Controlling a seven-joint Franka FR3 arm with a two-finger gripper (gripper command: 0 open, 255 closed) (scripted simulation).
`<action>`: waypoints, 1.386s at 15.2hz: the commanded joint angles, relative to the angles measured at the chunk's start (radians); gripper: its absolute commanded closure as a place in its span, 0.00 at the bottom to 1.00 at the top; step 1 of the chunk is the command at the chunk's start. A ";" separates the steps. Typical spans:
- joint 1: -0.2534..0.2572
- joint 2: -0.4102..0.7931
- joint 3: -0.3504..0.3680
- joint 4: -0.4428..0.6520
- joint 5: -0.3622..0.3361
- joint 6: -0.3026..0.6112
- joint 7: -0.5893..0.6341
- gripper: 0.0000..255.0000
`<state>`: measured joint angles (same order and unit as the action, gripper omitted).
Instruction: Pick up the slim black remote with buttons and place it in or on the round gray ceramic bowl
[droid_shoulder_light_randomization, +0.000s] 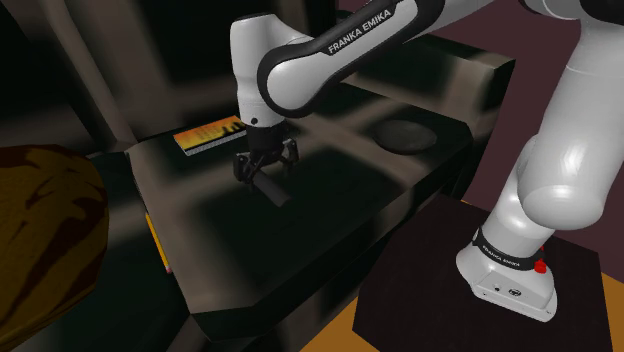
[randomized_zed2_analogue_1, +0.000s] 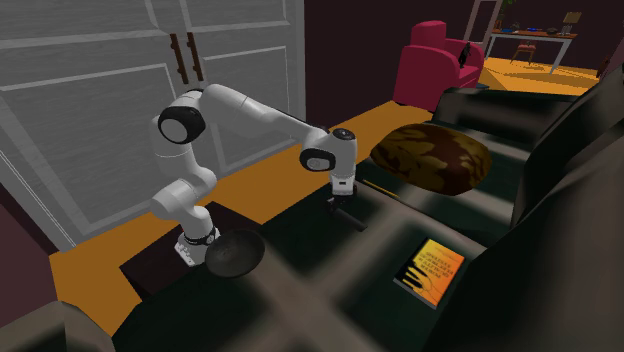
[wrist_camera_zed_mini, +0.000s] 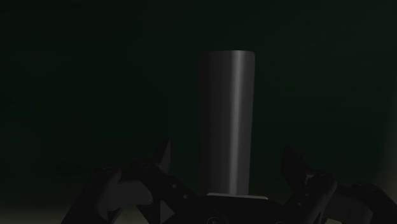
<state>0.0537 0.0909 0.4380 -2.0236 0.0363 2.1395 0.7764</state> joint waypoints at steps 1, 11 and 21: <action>0.000 0.000 0.000 0.000 0.000 0.000 0.000 1.00; -0.001 -0.006 0.000 0.008 0.002 -0.013 -0.001 1.00; -0.005 -0.049 -0.001 0.096 0.020 -0.141 -0.008 1.00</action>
<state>0.0481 0.0443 0.4369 -1.9382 0.0558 2.0116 0.7672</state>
